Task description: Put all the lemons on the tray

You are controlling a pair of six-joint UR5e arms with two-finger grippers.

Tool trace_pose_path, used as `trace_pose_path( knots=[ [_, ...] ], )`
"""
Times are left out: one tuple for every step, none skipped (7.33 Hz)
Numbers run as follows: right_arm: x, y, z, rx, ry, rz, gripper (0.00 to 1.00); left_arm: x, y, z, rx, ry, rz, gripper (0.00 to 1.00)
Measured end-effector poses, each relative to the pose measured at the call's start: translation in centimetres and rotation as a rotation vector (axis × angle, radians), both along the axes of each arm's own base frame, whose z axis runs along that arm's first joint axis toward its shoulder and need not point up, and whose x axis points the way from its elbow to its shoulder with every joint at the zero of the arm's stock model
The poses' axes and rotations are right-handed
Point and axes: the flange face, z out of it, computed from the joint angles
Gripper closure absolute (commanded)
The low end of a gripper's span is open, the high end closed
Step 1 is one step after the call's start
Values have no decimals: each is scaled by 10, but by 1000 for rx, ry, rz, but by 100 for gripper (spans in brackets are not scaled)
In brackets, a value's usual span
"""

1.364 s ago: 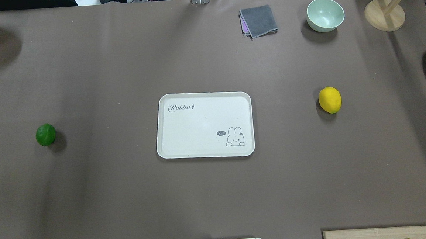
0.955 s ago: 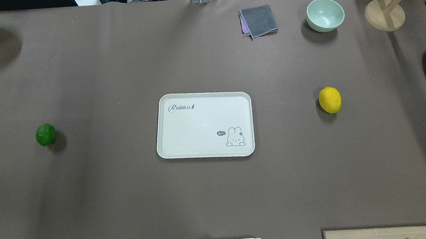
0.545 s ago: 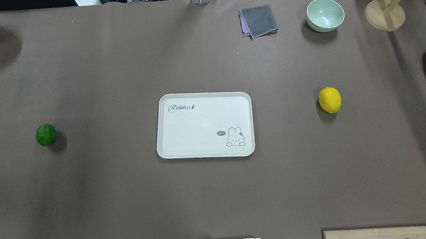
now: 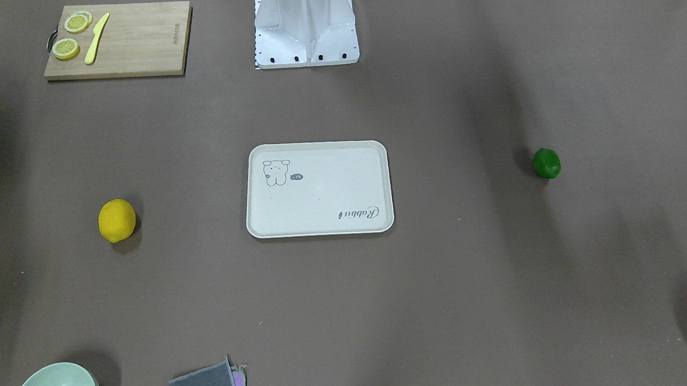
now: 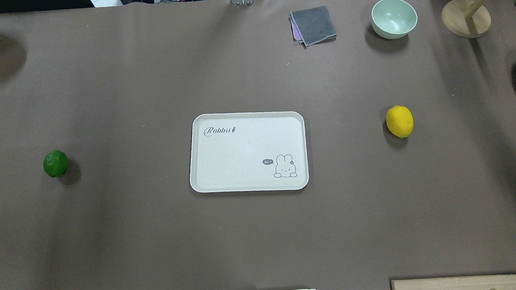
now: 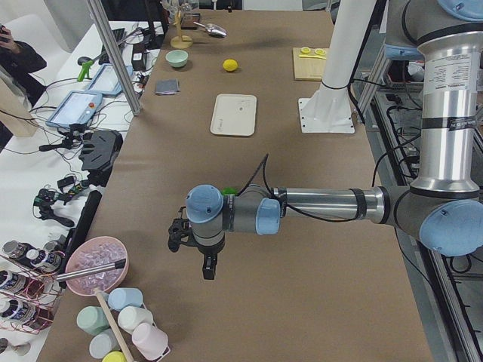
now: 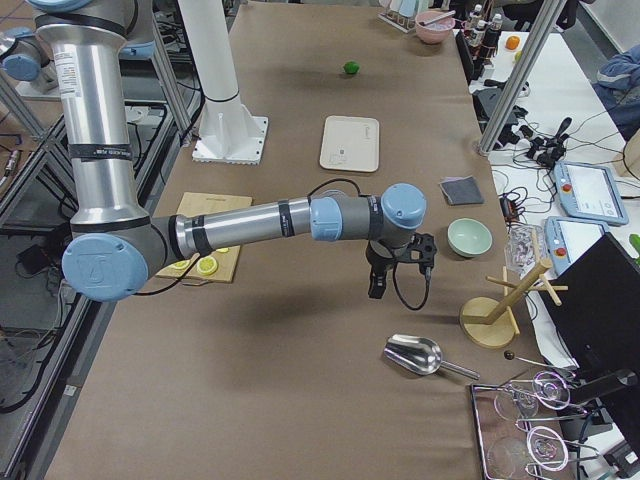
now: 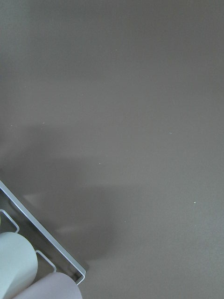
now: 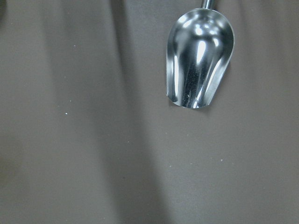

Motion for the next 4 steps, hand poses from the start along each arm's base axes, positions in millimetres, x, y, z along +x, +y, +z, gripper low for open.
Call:
trace_pose_path(
  knots=[
    [-26, -13, -15, 13, -5, -35, 0, 0, -2, -2, 14, 0, 0, 2],
    [-55, -27, -30, 13, -9, -59, 0, 0, -3, -4, 29, 0, -1, 2],
    [-86, -40, -46, 3, -12, -77, 0, 0, -4, -7, 41, 1, -1, 2],
    [-116, -51, -62, -4, -14, -93, 0, 0, -4, -10, 50, 2, -1, 2]
  ],
)
